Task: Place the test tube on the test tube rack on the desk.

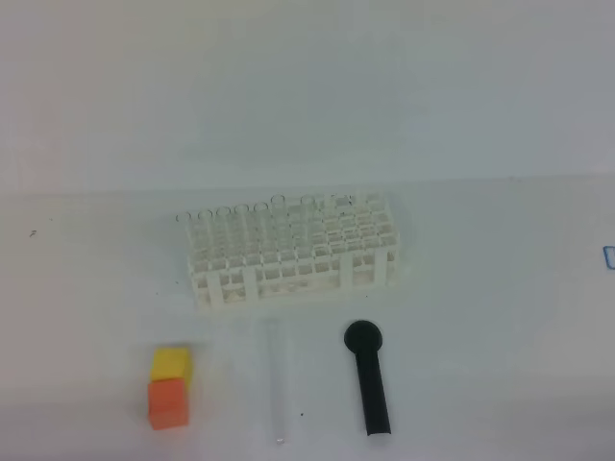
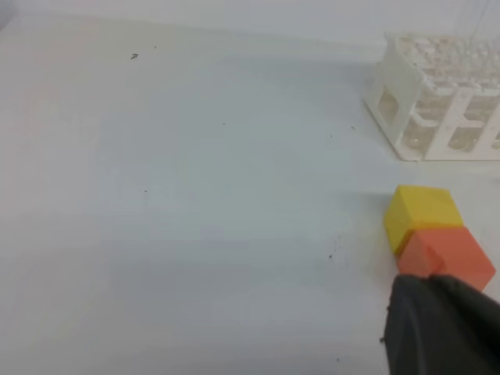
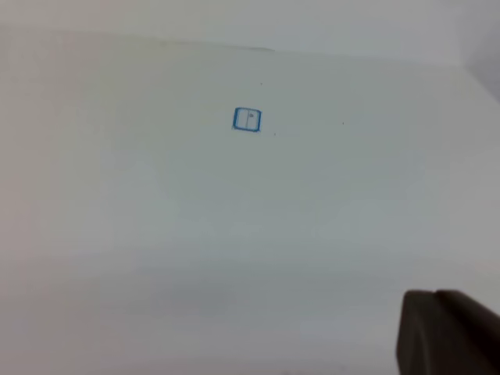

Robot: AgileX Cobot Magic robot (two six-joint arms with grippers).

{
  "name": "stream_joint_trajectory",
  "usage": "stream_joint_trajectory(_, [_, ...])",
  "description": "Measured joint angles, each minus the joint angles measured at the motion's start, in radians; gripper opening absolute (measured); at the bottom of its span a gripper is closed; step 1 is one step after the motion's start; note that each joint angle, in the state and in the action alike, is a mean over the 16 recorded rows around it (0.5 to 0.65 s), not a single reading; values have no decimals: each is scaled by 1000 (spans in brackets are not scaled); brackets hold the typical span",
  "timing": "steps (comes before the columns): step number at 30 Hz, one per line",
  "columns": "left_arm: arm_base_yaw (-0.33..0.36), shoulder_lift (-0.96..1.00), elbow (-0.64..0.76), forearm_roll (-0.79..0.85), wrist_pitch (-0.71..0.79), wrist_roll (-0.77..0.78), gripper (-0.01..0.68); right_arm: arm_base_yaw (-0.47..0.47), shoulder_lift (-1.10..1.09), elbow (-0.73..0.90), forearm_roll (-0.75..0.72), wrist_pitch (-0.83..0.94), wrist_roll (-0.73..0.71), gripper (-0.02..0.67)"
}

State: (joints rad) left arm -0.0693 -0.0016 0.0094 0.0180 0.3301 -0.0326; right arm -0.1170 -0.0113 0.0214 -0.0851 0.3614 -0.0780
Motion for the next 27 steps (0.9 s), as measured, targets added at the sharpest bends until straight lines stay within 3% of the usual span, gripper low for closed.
stream_joint_trajectory(19, [0,0,-5,122,-6,88,-1,0,0,0,0,0,0,-1])
stream_joint_trajectory(27, [0,0,-5,171,-128,94,-1,0,0,0,0,0,0,-1])
